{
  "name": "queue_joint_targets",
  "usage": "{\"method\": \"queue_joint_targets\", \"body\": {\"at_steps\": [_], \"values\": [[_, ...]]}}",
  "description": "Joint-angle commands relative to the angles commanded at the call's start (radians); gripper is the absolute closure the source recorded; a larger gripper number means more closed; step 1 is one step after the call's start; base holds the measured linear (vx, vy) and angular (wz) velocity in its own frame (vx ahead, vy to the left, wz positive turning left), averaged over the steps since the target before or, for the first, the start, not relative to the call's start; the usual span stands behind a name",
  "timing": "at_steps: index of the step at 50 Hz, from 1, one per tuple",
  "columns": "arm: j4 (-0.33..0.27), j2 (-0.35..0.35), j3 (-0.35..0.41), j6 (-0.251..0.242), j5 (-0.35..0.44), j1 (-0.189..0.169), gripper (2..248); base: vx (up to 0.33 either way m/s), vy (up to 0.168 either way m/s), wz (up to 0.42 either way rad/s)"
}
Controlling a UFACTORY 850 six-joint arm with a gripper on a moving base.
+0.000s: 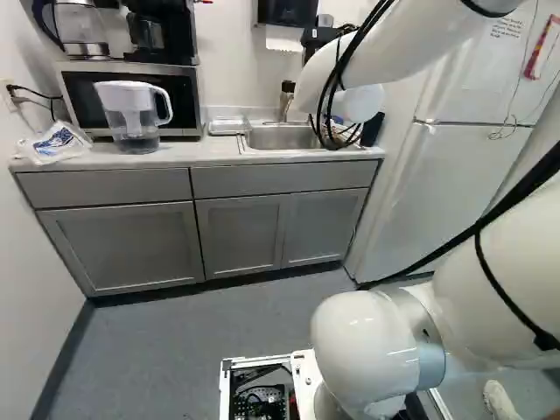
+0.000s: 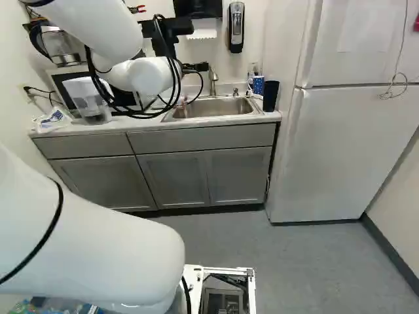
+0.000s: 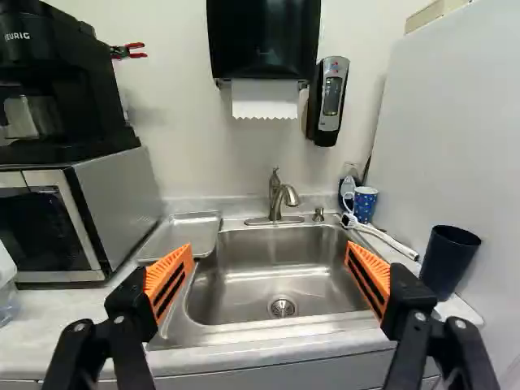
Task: Rinse the cup and place it in the tray
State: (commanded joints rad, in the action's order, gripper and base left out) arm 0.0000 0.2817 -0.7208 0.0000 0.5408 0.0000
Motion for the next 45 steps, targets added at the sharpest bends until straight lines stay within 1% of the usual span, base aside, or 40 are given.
{"method": "queue_joint_targets", "body": {"at_steps": [29,37,45], "values": [[0.0,-0.008,-0.068,0.0,-0.062,0.0,3,0.0,0.0,0.0],[0.0,-0.004,-0.08,0.0,-0.083,0.0,3,0.0,0.0,0.0],[0.0,-0.004,-0.082,0.0,-0.084,0.0,3,0.0,0.0,0.0]]}}
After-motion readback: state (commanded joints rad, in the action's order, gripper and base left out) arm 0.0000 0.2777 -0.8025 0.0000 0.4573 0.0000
